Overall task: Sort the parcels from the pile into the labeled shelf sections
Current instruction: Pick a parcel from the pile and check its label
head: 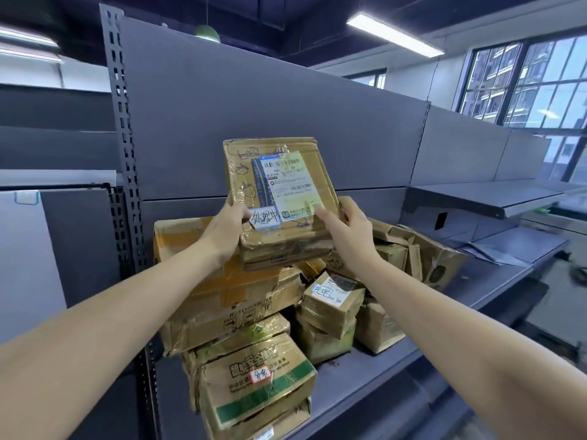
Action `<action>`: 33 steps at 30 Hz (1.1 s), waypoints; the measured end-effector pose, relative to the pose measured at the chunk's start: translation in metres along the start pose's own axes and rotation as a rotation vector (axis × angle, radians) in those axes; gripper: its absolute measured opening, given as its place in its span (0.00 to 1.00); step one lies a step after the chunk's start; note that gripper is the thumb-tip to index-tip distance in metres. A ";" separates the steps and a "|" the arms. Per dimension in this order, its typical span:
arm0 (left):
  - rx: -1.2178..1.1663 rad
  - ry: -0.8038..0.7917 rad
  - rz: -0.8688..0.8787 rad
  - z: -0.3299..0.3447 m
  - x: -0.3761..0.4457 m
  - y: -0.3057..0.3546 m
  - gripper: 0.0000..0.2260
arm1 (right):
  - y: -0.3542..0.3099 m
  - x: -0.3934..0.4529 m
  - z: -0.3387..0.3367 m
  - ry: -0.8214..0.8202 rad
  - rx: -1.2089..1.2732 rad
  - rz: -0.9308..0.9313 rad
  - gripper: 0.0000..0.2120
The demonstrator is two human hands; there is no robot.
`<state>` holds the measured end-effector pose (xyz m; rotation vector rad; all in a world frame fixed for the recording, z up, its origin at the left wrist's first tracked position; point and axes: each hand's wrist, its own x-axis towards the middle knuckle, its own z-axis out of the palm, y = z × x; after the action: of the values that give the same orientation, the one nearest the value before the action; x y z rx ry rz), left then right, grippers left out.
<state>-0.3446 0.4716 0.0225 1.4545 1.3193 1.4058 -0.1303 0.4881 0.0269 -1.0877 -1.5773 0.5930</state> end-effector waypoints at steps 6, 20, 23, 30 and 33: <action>-0.006 -0.003 -0.046 0.008 -0.014 -0.008 0.12 | 0.014 -0.026 0.000 0.044 0.011 -0.020 0.09; -0.013 -0.040 -0.060 0.020 -0.027 -0.005 0.15 | 0.030 -0.041 -0.013 0.044 0.009 -0.050 0.12; -0.016 -0.001 -0.116 0.025 -0.034 -0.008 0.15 | 0.032 -0.047 -0.016 0.054 0.003 -0.058 0.11; 0.010 -0.008 -0.112 0.039 -0.064 -0.008 0.24 | 0.038 -0.066 -0.018 0.140 -0.071 -0.119 0.07; 0.044 0.012 -0.083 0.037 -0.078 -0.007 0.24 | 0.038 -0.074 -0.017 0.162 -0.092 -0.127 0.06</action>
<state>-0.3011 0.4044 -0.0093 1.4054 1.4106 1.3410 -0.1013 0.4383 -0.0349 -1.0675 -1.5301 0.3414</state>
